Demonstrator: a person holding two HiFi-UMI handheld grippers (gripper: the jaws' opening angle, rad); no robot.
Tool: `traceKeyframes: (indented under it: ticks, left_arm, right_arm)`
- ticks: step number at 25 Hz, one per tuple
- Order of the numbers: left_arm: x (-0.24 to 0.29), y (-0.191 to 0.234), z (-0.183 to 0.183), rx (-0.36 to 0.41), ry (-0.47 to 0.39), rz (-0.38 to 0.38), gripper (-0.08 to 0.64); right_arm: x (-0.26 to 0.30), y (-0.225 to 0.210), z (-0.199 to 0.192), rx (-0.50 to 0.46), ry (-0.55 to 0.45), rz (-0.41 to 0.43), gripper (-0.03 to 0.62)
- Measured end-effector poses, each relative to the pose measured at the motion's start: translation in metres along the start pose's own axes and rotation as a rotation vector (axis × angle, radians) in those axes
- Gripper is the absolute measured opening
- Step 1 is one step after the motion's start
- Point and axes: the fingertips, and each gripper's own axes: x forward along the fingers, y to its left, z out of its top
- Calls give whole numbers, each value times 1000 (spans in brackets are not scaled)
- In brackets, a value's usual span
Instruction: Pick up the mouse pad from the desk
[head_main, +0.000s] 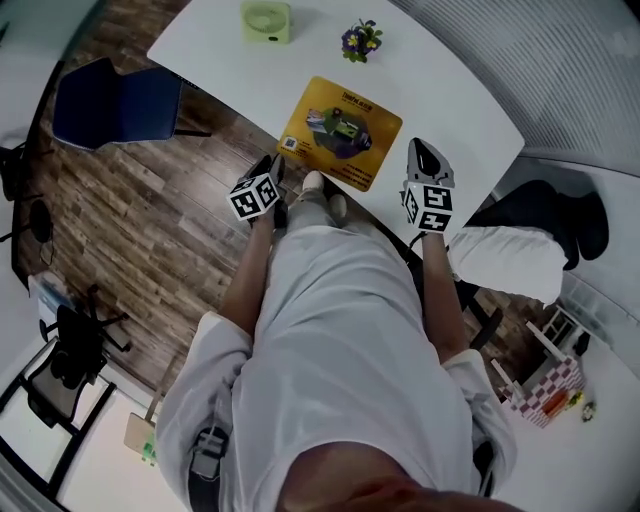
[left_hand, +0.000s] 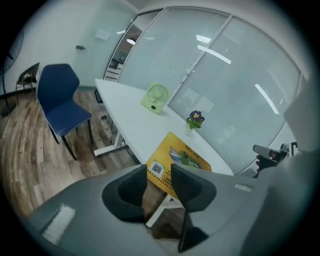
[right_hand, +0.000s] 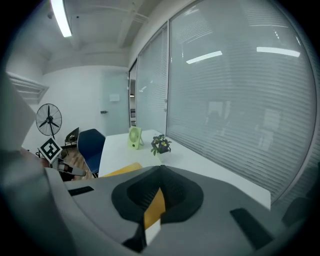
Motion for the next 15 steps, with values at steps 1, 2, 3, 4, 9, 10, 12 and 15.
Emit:
traceKeyframes:
  ticks: [1, 2, 3, 4, 9, 10, 12, 15]
  left_arm:
    - [8, 3, -3, -28, 20, -7, 167]
    - [14, 6, -5, -58, 34, -9, 207]
    - [20, 10, -7, -93, 43, -10, 237]
    - [25, 13, -9, -133, 49, -15, 265]
    - [48, 19, -14, -270, 76, -69, 359]
    - [52, 19, -15, -287, 83, -76, 371]
    - [59, 20, -15, -333, 92, -90, 385]
    - [67, 17, -16, -375, 104, -116, 390]
  right_arm:
    - [9, -3, -7, 7, 20, 1, 2]
    - [17, -5, -13, 16, 39, 1, 3]
    - [24, -7, -19, 24, 57, -1, 3]
    - [29, -10, -24, 28, 72, -3, 3]
    - [49, -20, -34, 42, 125, -15, 14]
    - [52, -21, -36, 46, 137, -16, 22]
    - [59, -22, -42, 51, 172, -13, 63]
    - [73, -22, -58, 35, 251, 13, 164]
